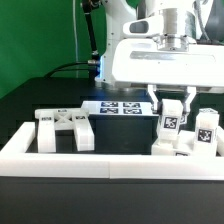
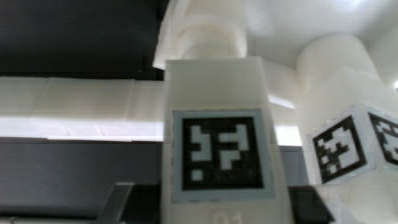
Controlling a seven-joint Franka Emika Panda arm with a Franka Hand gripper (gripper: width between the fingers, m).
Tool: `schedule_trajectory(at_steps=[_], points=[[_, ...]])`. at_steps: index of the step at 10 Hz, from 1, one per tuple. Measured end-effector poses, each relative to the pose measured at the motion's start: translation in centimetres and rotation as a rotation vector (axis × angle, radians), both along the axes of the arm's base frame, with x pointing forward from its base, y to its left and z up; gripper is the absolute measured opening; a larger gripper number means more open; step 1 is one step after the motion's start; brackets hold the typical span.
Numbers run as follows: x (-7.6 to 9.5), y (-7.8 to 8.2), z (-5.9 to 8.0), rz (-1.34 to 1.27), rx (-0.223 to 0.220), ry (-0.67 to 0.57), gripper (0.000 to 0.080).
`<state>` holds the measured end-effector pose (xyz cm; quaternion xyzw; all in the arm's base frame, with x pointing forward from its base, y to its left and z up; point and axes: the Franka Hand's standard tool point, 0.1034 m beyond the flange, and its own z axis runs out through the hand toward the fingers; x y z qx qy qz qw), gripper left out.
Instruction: Assemble chair
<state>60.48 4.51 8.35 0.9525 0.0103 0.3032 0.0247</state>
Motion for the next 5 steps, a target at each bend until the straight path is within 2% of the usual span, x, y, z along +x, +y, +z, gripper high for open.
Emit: schedule_trajectory(at_steps=[5], points=[[-0.07,-0.03,-0.25,0.002,-0.001,0.022,0.0291]])
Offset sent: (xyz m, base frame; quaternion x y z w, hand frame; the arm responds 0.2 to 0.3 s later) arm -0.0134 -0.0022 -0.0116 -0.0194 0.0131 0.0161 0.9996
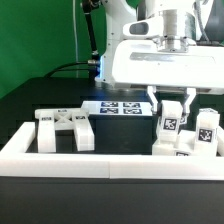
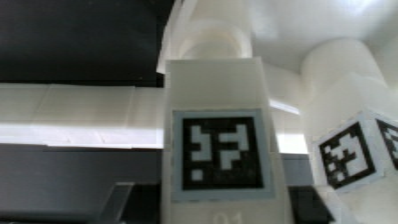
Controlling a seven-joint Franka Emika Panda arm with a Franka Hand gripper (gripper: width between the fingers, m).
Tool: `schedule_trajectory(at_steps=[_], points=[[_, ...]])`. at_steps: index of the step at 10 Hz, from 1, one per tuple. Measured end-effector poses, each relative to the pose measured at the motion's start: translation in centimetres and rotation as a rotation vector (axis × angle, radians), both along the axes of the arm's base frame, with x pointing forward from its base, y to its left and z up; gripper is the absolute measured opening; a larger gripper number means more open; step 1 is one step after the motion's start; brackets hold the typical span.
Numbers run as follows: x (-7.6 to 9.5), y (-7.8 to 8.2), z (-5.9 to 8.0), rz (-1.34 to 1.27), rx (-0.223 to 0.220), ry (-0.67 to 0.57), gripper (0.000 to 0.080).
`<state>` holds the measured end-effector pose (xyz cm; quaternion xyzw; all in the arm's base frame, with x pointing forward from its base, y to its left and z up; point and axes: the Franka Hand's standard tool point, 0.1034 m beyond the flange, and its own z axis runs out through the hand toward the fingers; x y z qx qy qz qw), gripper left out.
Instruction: Assemble chair
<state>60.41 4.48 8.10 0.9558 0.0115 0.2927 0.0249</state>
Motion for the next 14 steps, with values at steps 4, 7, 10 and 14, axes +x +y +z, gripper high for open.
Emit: schedule_trajectory(at_steps=[4,7,10,14], points=[[0.01,0.00,-0.02,0.002,-0.001,0.001,0.0291],[0.09,-0.01,-0.08,0.004,-0.006,-0.026,0.0291],[0.14,-0.02,-0.06,0.006,-0.006,-0.015,0.0291],[-0.03,-0.13,-0.35,0.011,-0.010,0.016,0.0566]])
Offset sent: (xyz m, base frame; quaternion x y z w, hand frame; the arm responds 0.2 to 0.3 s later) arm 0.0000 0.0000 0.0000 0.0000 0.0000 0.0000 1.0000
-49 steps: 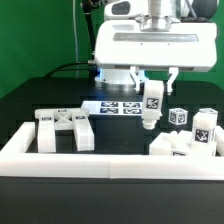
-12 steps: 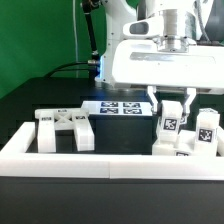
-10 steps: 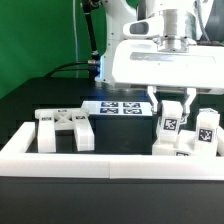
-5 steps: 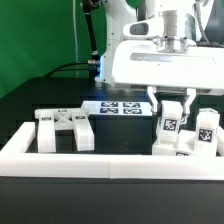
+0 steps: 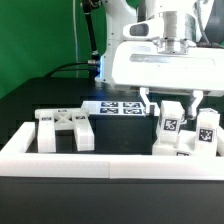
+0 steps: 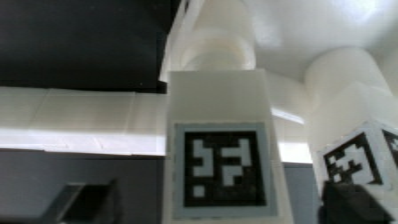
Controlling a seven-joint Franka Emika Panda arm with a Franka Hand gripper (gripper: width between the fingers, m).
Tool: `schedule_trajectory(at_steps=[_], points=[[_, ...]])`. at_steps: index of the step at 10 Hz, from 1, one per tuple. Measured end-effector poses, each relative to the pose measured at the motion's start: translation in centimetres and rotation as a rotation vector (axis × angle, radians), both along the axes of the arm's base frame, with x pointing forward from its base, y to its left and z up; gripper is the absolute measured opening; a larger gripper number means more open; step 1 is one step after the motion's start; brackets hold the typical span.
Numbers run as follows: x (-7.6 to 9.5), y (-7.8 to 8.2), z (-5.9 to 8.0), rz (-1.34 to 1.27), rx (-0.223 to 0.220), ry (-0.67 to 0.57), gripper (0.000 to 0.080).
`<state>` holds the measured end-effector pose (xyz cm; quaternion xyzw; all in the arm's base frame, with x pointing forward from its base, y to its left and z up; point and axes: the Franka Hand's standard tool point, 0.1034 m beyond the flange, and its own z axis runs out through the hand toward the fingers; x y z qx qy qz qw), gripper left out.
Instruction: Assemble chair
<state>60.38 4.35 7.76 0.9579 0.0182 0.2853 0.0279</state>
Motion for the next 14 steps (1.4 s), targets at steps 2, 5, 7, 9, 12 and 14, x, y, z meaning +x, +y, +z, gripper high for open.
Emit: schedule_trajectory(at_steps=[2,5,7,9,12,14], points=[[0.1,0.0,0.5,0.002,0.001,0.004,0.0642],[0.4,-0.3,1.7,0.013,-0.001,0.018,0.0649],[0.7,-0.5,2.8,0.016,0.002,0.030,0.0649],[1.1,-0.8,3.1,0.010,0.004,0.041,0.0649],[1.0,-1.1,2.6,0.005,0.008,0.078,0.0649],[0.6,-0.2,1.8,0.007,0.039,0.247,0.0649]])
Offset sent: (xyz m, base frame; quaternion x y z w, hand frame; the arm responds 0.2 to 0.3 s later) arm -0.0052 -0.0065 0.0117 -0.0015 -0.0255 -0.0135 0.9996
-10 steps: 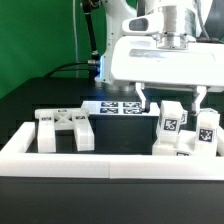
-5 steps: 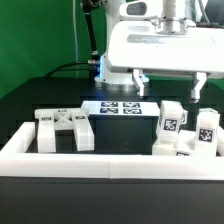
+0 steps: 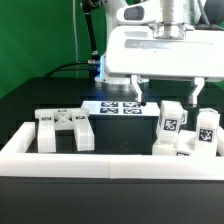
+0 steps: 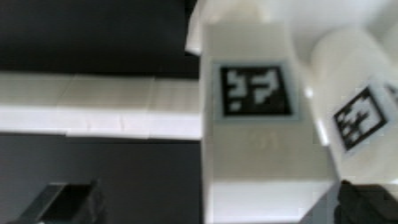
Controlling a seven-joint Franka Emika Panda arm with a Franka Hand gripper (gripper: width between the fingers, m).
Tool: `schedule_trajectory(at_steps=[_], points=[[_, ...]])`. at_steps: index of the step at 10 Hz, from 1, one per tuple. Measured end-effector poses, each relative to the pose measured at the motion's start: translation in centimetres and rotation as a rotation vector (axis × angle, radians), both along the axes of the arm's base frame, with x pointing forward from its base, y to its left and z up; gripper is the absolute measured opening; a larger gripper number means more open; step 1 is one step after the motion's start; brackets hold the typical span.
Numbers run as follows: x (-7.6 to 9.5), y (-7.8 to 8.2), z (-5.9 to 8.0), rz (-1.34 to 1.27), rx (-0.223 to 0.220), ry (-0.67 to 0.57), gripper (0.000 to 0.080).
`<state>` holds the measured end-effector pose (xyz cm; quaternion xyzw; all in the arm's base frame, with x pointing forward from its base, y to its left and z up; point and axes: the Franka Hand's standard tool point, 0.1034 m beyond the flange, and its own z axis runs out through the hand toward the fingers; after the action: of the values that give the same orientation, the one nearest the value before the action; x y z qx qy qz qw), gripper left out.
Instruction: Assemble chair
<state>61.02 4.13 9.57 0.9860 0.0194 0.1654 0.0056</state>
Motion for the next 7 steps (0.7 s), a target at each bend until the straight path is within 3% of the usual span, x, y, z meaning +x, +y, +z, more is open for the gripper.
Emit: schedule_trajectory(at_steps=[4,7], points=[[-0.38,0.79,-0.16,0.007,0.036,0.266,0.0649],[0.24,0.01,-0.25,0.001,0.035,0.269,0.0649]])
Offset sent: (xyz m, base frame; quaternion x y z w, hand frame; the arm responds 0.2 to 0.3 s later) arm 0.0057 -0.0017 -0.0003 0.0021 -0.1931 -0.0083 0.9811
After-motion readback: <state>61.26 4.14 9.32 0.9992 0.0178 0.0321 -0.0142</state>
